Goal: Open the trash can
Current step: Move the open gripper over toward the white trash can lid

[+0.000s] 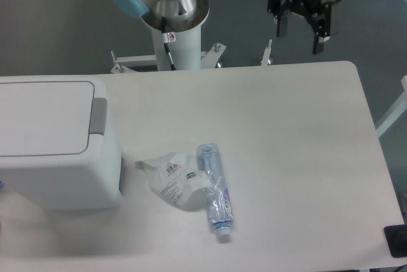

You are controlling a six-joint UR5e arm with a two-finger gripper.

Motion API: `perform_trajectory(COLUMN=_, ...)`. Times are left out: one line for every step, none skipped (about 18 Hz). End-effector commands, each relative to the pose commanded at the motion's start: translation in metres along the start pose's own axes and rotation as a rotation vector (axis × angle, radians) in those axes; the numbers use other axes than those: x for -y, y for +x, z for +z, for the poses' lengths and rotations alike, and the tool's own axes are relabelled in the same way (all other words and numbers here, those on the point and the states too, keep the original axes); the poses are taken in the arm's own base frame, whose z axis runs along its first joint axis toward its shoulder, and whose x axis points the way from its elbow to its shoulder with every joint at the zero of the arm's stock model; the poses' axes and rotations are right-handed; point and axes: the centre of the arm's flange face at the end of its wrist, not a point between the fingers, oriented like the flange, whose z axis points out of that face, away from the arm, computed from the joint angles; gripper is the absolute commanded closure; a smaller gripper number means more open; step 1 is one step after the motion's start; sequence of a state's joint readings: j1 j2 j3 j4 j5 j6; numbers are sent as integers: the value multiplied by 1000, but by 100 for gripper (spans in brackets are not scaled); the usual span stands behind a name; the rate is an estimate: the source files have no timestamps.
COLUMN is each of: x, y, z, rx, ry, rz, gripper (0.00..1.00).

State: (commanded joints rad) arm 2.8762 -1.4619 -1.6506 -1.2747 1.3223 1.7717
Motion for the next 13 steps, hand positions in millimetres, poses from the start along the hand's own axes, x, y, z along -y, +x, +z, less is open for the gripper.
perform_trajectory(x=0, y=1, z=1, rx=-2, ry=-1, rz=0, gripper=0)
perform_trajectory(x=0, y=1, z=0, rx=3, ry=-2, rz=1, gripper=0)
perform_trajectory(x=1, y=1, z=0, rx=1, ry=0, rz=2, gripper=0)
perform_trajectory(x=2, y=0, z=0, rx=1, ry=3, rz=3, gripper=0)
perform_trajectory(x=6, y=0, z=1, rx=-1, ry=7, rz=8, gripper=0)
perform_trajectory(x=10, y=0, z=2, rx=-3, ry=10, rz=-6, gripper=0)
perform_trajectory(x=10, y=1, z=7, rx=-12, ry=14, rz=-51, gripper=0)
perform_trajectory(x=16, y=3, z=10, rx=-21, ry=19, rz=-103, gripper=0)
perform_trajectory(x=29, y=3, z=12, rx=-26, ry=24, rz=-146, gripper=0)
perform_trajectory(x=42, y=3, z=17, rx=-32, ry=31, rz=-197, gripper=0)
perform_trajectory(x=50, y=2, z=19, rx=-34, ry=34, rz=-265, gripper=0)
perform_trajectory(x=56, y=2, z=18, rx=-32, ry=38, rz=-327, gripper=0)
perform_trajectory(x=65, y=2, z=20, rx=-28, ry=44, rz=-368, gripper=0)
